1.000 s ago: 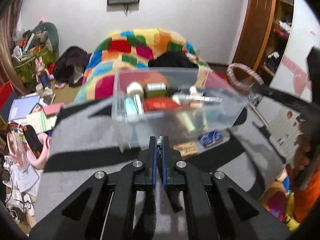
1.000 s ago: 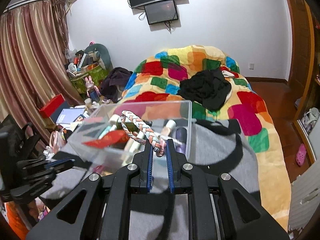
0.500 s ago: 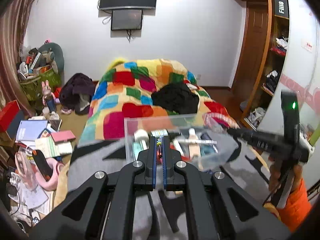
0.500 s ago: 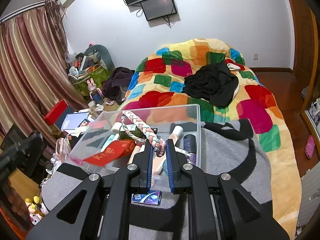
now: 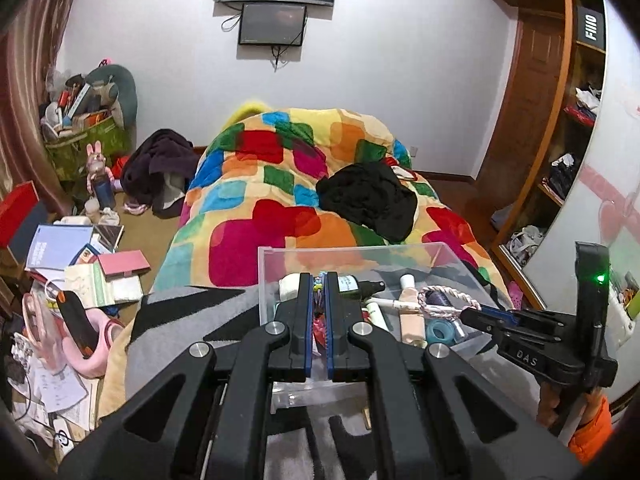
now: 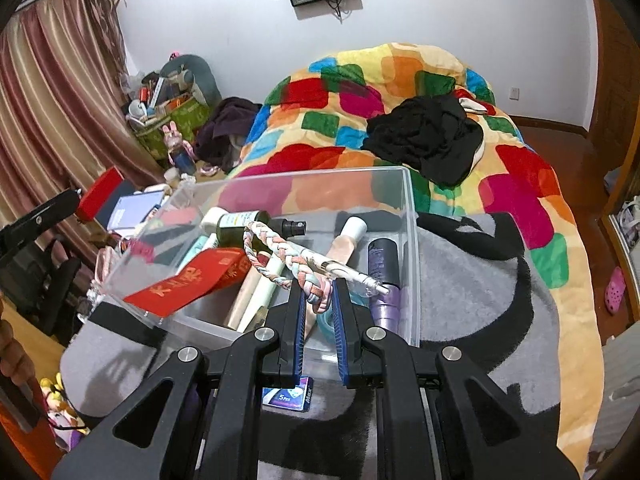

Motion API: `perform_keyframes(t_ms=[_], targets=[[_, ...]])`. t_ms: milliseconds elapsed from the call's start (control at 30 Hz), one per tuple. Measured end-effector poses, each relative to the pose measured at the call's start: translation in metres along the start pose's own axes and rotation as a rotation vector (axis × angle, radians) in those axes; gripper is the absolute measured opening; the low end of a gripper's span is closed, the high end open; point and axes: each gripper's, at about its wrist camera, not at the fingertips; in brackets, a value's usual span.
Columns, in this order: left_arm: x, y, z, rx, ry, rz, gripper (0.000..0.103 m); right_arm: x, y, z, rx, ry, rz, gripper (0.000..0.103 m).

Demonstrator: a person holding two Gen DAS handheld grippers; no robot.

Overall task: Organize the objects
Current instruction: 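Carry the charm and rope bracelet into the box and open both grippers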

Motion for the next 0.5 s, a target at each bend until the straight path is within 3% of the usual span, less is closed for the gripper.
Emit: perform_keyframes(t_ms=[100,233,400,500], targets=[[0.004,-0.011,0.004,0.008,0.007,0.042,0.003,0.000,-0.002,0.005,-0.005,0.026,0.023,0.014],[0.015,-0.018,0.004,0.024,0.014,0.092,0.006,0.000,0.004,0.008,-0.006,0.042,0.009,0.039],[0.025,-0.008,-0.002,0.032,-0.012,0.084,0.016,0.001,0.018,0.014,0.010,0.071,-0.022,0.040],[0.030,0.002,-0.007,0.025,-0.031,0.062,0.031,0.004,0.027,0.016,-0.003,0.076,-0.037,0.041]])
Point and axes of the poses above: each gripper's, at about its wrist camera, not at the fingertips, and y roughly against the way its jaws point, z to its left, x to its underside, and after that the axes turned 15 degrees about y, right-handed
